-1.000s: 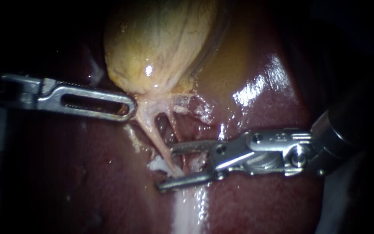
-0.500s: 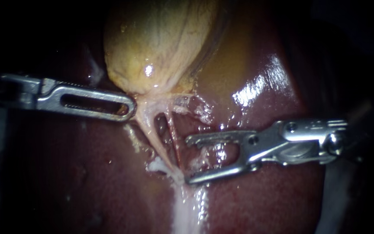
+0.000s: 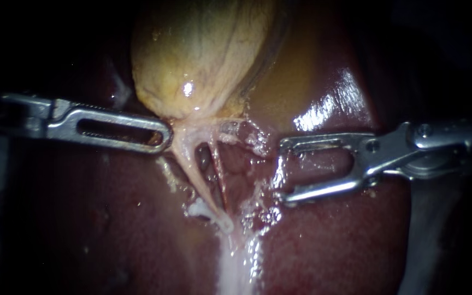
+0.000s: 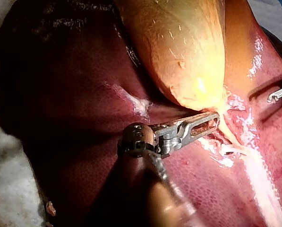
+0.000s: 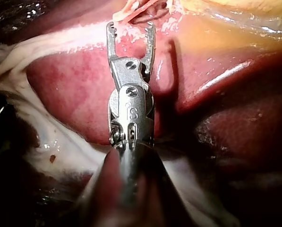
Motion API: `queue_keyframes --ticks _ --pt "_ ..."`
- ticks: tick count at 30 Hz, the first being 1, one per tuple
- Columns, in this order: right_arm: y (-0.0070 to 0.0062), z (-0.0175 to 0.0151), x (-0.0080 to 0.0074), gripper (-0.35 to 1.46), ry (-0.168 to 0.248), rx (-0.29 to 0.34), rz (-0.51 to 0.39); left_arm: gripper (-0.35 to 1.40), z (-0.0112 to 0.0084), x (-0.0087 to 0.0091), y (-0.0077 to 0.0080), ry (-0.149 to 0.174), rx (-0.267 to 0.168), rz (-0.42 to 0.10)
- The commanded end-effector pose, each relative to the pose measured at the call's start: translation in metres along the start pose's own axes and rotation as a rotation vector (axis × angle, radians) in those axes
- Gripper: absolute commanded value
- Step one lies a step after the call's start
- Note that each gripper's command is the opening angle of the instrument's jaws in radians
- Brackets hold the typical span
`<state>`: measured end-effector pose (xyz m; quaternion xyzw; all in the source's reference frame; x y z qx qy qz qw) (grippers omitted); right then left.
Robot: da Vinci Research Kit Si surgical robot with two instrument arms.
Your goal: Going back first clip left tube
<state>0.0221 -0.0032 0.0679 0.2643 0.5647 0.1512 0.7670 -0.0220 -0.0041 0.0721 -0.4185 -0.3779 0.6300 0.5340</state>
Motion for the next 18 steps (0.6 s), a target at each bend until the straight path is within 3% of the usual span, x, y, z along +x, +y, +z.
queue_keyframes --ticks 1,7,18 --pt "0.0 0.0 0.0 0.49 0.0 0.001 0.0 -0.35 0.0001 0.0 -0.0003 0.001 0.002 0.001" --pt "-0.0002 0.0 0.0 0.49 0.0 0.001 0.0 -0.35 0.0011 -0.0001 -0.0013 0.004 0.006 0.005" --pt "-0.0003 0.0 0.0001 0.49 0.0 0.001 0.0 -0.35 0.0055 -0.0009 -0.0025 0.002 0.005 0.014"
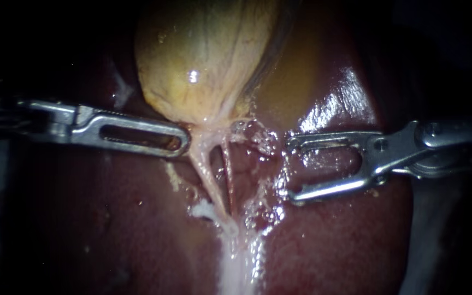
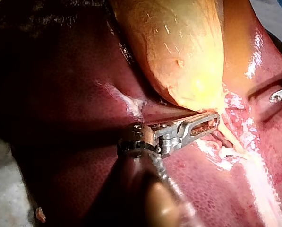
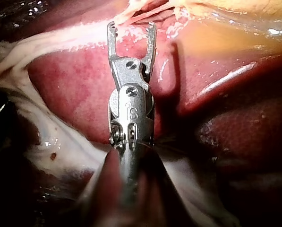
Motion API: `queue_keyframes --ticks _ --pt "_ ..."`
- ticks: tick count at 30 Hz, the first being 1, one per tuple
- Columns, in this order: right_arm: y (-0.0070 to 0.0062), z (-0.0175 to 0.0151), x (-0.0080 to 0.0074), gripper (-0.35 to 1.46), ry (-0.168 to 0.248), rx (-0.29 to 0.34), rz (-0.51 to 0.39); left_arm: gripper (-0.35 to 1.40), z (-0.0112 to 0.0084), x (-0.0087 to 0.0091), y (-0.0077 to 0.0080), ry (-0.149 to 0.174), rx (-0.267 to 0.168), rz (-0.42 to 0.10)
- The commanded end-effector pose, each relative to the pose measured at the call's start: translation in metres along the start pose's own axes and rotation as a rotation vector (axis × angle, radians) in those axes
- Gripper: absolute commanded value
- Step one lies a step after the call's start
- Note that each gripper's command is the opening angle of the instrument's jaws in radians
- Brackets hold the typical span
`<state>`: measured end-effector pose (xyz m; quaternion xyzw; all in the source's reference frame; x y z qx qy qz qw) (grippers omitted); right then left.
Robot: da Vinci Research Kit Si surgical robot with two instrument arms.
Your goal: Going back first clip left tube
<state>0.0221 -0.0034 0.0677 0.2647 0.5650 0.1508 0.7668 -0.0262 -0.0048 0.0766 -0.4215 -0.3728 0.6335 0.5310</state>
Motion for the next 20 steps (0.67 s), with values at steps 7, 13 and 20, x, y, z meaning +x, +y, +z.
queue_keyframes --ticks 7,13,20 --pt "-0.0001 0.0 0.0001 0.49 0.0 0.0 0.0 -0.35 0.0017 -0.0002 -0.0001 -0.008 -0.007 0.003" --pt "-0.0001 0.0 0.0001 0.49 0.0 0.0 0.0 -0.35 0.0019 -0.0003 -0.0002 -0.01 -0.005 0.004" --pt "-0.0002 0.0001 0.0001 0.49 0.0 0.0 0.0 -0.35 0.0019 -0.0003 -0.0002 -0.01 -0.005 0.004"
